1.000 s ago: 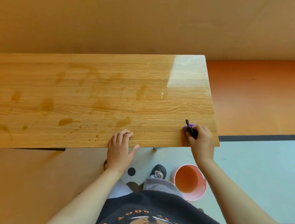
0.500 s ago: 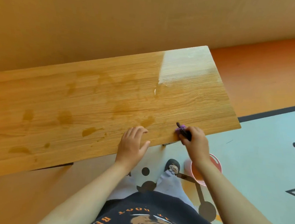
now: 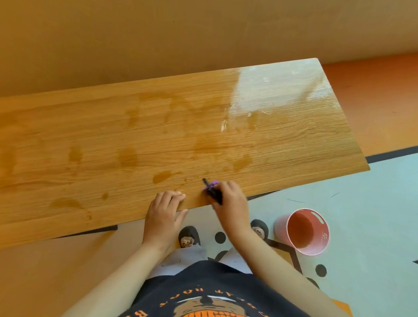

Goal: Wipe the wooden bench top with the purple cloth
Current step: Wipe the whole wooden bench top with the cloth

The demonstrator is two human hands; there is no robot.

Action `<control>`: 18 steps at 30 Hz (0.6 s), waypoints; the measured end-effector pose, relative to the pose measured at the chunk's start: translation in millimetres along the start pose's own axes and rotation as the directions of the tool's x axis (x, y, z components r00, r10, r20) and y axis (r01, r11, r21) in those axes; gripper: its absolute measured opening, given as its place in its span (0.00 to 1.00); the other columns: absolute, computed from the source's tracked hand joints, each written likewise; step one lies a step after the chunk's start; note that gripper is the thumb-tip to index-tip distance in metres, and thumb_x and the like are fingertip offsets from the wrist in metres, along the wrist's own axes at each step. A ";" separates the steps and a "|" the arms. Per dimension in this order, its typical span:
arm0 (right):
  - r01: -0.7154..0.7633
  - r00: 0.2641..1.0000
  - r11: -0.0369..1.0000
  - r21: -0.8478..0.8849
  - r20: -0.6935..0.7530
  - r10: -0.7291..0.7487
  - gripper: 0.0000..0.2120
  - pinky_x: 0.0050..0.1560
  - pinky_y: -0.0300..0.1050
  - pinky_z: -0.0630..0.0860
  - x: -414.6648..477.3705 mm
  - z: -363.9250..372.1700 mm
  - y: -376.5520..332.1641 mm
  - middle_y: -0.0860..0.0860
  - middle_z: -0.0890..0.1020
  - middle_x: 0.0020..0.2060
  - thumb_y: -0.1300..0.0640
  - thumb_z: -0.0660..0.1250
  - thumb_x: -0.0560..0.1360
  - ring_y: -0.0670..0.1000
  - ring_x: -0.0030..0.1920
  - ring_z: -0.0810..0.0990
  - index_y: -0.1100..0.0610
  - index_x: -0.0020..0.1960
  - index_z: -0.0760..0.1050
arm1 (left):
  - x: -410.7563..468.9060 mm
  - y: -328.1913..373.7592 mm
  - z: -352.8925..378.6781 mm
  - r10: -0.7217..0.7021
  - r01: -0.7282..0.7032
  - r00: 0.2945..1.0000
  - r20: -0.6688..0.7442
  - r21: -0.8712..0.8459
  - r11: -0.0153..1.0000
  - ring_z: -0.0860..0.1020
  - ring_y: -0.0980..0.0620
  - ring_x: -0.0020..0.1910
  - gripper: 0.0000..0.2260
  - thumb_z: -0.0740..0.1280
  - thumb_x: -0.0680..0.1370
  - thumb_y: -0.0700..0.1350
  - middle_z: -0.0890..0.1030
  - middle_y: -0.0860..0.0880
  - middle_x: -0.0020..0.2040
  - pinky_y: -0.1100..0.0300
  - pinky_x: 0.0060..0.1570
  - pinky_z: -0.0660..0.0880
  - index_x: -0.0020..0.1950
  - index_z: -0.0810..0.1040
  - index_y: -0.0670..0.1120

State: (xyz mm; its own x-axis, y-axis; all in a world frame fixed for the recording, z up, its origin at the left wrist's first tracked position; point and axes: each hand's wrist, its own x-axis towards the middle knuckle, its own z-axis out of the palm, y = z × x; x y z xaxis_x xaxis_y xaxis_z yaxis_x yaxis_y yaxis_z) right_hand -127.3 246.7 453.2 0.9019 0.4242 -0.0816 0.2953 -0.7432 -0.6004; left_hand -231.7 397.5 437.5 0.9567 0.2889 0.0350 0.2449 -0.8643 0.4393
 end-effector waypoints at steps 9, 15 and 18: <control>-0.199 0.971 0.980 -0.017 -0.141 0.195 0.09 0.40 0.44 0.66 17.9 -53.0 61.7 0.54 0.76 0.42 0.55 0.72 0.72 0.57 0.44 0.75 0.59 0.47 0.76 | 4.4 -5.7 -5.5 0.023 -0.023 1.000 0.014 -0.039 0.999 0.77 0.46 0.51 0.17 0.77 0.69 0.43 0.80 0.47 0.52 0.54 0.50 0.75 0.56 0.81 0.43; -0.442 0.870 0.891 -0.102 -0.291 0.398 0.11 0.48 0.50 0.69 40.9 -72.4 81.2 0.61 0.78 0.48 0.55 0.68 0.74 0.62 0.51 0.75 0.62 0.52 0.76 | 3.6 -7.9 -4.3 0.036 -0.036 0.999 -0.004 -0.034 0.999 0.77 0.46 0.50 0.17 0.77 0.68 0.44 0.79 0.48 0.50 0.55 0.49 0.75 0.55 0.81 0.43; -0.332 0.922 0.939 -0.088 -0.240 0.304 0.11 0.49 0.47 0.67 43.2 -45.6 39.9 0.60 0.78 0.49 0.60 0.69 0.72 0.60 0.51 0.75 0.61 0.53 0.76 | 1.2 -8.1 -2.1 0.035 -0.035 0.999 -0.016 -0.034 0.999 0.77 0.46 0.50 0.17 0.78 0.68 0.43 0.80 0.48 0.50 0.55 0.49 0.75 0.55 0.81 0.43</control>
State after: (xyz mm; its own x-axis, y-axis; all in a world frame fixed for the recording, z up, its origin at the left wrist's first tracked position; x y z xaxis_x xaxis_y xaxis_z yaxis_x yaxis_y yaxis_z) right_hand -62.2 211.8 462.0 0.9969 0.0417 -0.0669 0.0057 -0.8843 -0.4669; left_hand -232.8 405.8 435.8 0.9621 0.2652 0.0641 0.2058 -0.8595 0.4679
